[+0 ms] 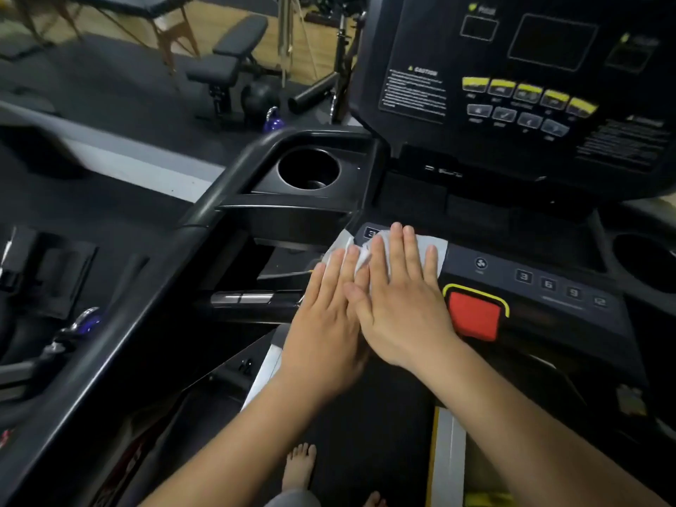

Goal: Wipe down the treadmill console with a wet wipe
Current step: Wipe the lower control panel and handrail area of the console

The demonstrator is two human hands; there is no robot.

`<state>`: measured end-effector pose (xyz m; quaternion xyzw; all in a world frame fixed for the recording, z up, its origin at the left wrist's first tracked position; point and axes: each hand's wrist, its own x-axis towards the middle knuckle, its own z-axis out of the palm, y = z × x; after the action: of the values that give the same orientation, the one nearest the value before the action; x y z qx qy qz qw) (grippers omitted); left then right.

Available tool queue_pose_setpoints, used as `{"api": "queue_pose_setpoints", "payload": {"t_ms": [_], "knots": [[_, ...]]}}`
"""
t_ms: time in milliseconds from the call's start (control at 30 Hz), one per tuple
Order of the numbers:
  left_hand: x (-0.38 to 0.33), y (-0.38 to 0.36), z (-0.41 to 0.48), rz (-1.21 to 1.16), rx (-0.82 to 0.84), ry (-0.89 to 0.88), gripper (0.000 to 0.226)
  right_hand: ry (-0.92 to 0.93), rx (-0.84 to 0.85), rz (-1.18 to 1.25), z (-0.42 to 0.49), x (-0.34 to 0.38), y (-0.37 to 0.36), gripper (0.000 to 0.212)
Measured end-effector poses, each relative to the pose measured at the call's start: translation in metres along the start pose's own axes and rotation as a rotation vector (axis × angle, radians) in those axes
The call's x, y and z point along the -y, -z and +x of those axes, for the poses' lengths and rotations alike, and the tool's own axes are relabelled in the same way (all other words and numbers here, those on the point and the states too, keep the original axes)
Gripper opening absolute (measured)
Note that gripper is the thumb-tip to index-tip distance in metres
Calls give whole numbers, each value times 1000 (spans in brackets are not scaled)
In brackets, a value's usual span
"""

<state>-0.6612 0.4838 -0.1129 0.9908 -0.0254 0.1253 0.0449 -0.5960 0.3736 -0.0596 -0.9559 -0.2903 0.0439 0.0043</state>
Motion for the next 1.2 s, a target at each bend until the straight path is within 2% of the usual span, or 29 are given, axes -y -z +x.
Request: {"api": "queue_pose_setpoints", "payload": {"t_ms": [200,300,400,467,633,700,833,967,1133,1200], "knots": [[9,0,-14,-58,67,81,81,141,52,-43,-12,1,-1,77],[13,1,16,-99,111,136,87,132,50,-26,11,-4,5,77],[19,9,39,-253,126,236,94,110,44,45,36,-2,10,74],[22,13,45,-314,161,232,98,112,44,55,40,-2,11,70],[12,9,9,-118,117,76,110,175,41,-11,-2,0,2,68],[2,10,-8,-76,79,67,112,193,73,-30,-22,-4,0,70],[0,16,12,-6,171,60,109,150,66,-42,-11,-20,3,72],[10,22,52,-13,173,16,108,62,36,51,24,-18,9,72],[-5,23,30,86,186,26,111,107,48,14,1,-25,9,67],[-19,24,30,117,222,18,114,61,65,6,-5,-42,12,70]]}}
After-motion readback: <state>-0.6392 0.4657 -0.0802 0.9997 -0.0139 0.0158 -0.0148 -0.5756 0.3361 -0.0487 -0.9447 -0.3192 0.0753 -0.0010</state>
